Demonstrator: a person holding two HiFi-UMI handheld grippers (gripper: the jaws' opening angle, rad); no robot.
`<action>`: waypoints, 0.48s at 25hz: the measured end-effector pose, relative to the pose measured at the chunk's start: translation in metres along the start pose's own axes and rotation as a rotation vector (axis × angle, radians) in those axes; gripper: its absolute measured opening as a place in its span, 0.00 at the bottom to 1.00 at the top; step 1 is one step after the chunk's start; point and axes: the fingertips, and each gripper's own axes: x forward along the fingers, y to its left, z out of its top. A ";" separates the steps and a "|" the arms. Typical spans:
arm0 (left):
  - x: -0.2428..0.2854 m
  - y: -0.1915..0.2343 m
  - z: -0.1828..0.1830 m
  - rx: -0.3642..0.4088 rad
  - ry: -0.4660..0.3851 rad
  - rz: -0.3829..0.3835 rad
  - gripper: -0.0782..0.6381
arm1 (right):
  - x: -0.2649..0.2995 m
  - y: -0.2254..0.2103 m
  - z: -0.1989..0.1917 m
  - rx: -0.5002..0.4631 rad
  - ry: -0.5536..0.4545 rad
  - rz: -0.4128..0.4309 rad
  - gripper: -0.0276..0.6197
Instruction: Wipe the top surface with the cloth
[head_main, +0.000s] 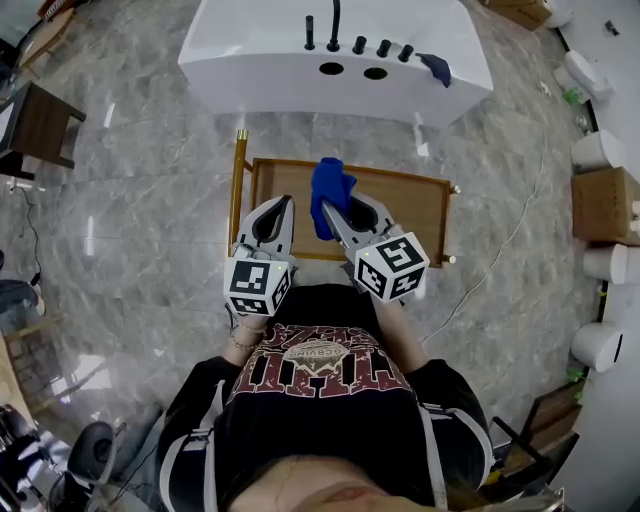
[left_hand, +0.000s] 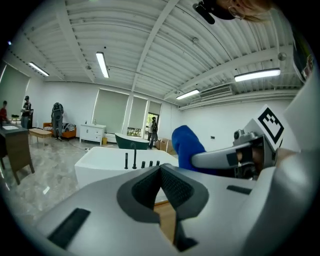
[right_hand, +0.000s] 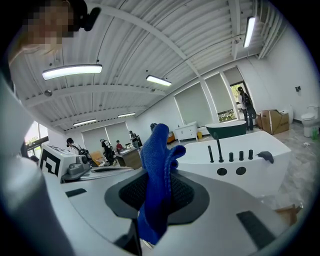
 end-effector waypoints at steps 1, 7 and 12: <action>-0.001 0.007 -0.008 -0.001 0.019 0.013 0.18 | 0.003 0.000 -0.002 0.000 0.007 0.001 0.20; -0.012 0.062 -0.057 -0.041 0.140 0.093 0.18 | 0.026 -0.005 -0.020 0.027 0.057 0.004 0.20; -0.019 0.104 -0.099 -0.060 0.243 0.136 0.18 | 0.058 -0.016 -0.043 -0.005 0.144 -0.025 0.20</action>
